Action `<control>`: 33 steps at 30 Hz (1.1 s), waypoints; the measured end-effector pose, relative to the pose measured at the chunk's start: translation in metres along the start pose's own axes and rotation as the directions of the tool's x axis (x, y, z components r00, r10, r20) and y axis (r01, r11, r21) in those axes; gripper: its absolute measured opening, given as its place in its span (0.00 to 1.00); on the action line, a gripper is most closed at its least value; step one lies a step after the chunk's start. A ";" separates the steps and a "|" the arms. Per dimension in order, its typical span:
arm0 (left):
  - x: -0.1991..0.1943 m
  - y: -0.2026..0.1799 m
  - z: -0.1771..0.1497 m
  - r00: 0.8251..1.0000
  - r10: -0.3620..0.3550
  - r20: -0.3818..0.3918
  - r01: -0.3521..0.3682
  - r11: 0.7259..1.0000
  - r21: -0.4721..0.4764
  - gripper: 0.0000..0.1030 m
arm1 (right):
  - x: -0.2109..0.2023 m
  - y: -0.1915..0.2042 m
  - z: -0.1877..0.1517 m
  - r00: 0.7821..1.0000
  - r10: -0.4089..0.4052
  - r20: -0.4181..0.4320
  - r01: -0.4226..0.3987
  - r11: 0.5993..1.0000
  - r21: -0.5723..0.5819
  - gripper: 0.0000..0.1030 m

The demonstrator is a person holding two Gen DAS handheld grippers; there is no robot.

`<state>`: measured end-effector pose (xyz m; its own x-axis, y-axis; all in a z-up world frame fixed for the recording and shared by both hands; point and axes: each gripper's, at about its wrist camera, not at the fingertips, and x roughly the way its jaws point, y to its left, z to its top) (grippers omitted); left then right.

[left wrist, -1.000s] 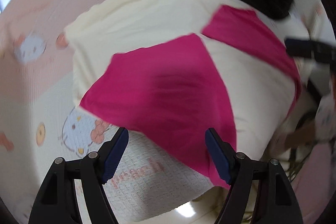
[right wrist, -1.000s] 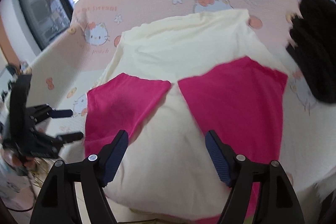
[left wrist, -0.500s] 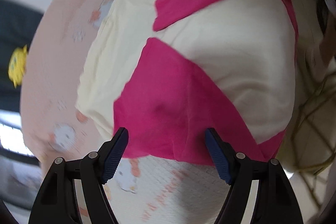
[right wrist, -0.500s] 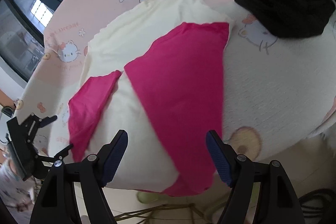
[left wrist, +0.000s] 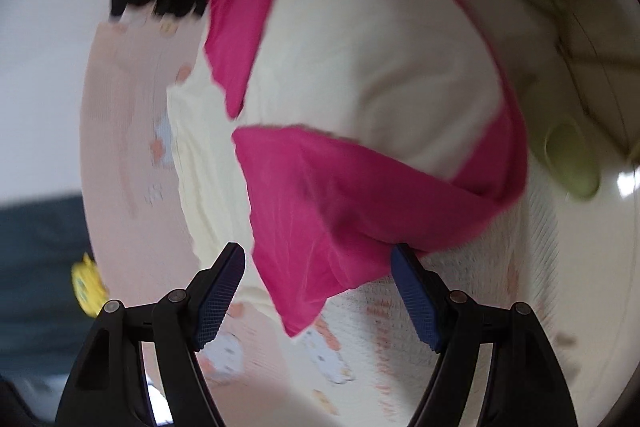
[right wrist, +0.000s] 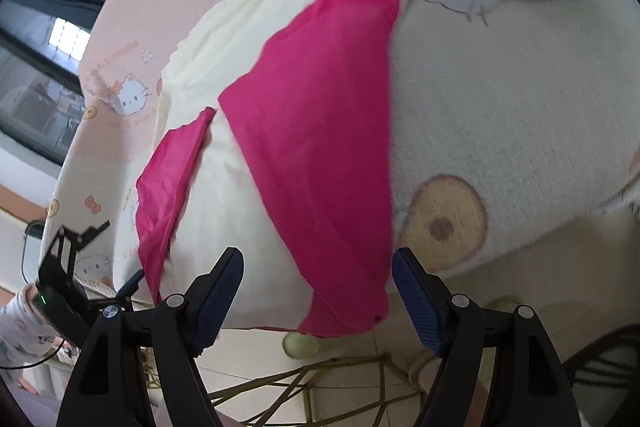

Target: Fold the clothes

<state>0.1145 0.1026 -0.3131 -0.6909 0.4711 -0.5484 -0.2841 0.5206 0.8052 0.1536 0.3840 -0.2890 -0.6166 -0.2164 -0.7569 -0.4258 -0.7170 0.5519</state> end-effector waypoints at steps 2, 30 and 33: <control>-0.001 -0.009 0.000 0.999 0.040 0.022 -0.042 0.997 0.062 0.72 | -0.001 -0.004 -0.002 1.000 0.009 0.008 -0.009 1.000 0.021 0.74; -0.017 -0.043 0.009 0.982 0.085 0.170 -0.123 0.966 0.227 0.81 | 0.032 -0.011 -0.033 0.968 0.212 -0.135 -0.191 0.970 0.151 0.56; -0.017 -0.044 0.011 0.979 0.104 0.176 -0.144 0.963 0.227 0.85 | 0.030 -0.005 -0.032 0.974 0.187 -0.129 -0.171 0.977 0.128 0.37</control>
